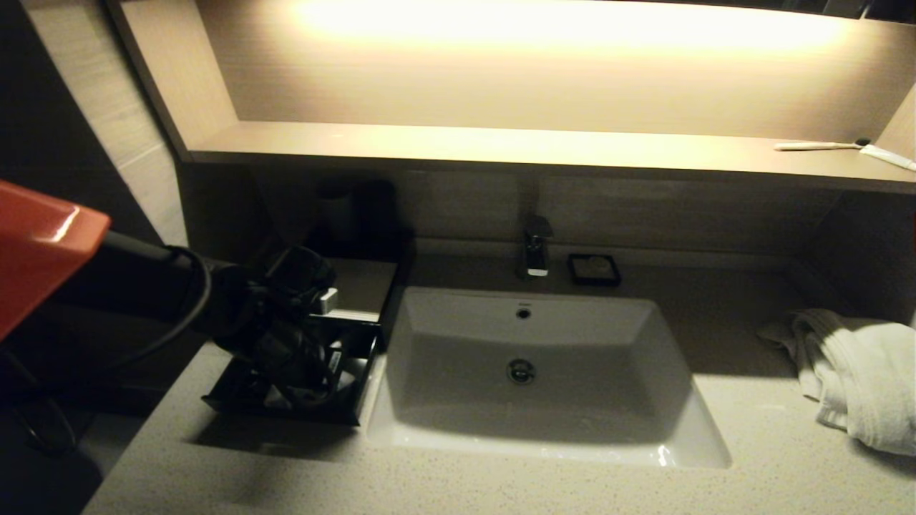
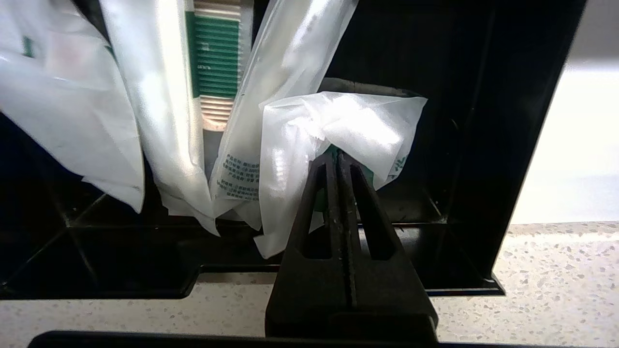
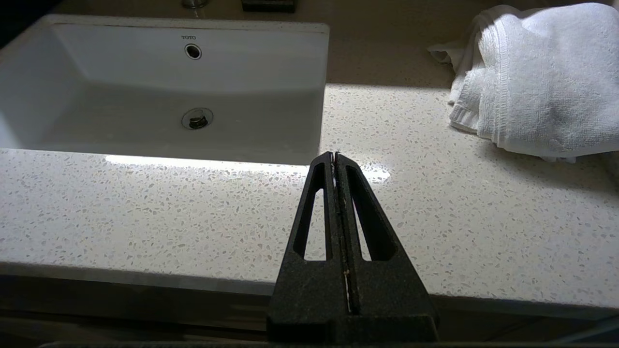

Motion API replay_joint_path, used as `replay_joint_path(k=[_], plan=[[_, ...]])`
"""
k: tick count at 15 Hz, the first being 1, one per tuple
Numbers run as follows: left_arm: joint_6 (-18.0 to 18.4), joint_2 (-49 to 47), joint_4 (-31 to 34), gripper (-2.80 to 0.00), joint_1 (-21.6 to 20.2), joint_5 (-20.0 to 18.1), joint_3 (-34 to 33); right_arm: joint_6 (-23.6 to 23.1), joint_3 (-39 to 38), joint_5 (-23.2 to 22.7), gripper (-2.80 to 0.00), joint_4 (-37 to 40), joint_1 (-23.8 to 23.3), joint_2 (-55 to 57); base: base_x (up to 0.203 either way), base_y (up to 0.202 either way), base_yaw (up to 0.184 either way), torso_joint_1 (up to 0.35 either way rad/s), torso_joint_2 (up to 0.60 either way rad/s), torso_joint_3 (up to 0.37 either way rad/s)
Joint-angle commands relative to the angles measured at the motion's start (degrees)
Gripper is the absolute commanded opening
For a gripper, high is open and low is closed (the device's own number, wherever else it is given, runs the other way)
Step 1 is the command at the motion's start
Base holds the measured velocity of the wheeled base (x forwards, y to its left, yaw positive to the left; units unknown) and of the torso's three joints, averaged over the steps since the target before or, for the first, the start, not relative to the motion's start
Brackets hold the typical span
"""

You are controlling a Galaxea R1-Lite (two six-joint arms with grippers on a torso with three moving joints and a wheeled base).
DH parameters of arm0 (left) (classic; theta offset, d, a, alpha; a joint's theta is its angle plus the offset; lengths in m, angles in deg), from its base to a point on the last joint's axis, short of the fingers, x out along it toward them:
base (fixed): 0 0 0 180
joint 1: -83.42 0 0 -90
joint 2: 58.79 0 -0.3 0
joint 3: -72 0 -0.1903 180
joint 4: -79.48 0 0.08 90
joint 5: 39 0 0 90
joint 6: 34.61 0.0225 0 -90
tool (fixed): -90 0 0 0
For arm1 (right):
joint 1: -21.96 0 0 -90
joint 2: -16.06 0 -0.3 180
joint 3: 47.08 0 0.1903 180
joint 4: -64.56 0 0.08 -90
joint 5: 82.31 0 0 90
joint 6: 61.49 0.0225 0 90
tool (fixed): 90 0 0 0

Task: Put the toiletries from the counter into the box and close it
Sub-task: Place the bathroom toiletry into the drawer, then close the drawer

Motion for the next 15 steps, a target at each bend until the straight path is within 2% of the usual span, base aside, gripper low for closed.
replay_joint_path(k=[1, 8, 12, 15], plan=[[0.0, 1.8, 0.1, -2.8, 0.0, 0.1, 0.1, 0.0, 0.0, 0.0, -2.8, 0.0, 0.0, 0.0, 0.0, 0.0, 0.0, 0.0, 0.0, 0.0], [0.0, 11.6, 1.0, -2.8, 0.0, 0.1, -1.0, 0.0, 0.0, 0.0, -2.8, 0.0, 0.0, 0.0, 0.0, 0.0, 0.0, 0.0, 0.0, 0.0], [0.9, 17.5, 1.2, -2.8, -1.6, 0.3, -7.8, 0.0, 0.0, 0.0, -2.8, 0.0, 0.0, 0.0, 0.0, 0.0, 0.0, 0.0, 0.0, 0.0], [2.1, 17.8, 0.7, -2.8, -3.8, 0.5, -13.5, 0.0, 0.0, 0.0, -2.8, 0.0, 0.0, 0.0, 0.0, 0.0, 0.0, 0.0, 0.0, 0.0]])
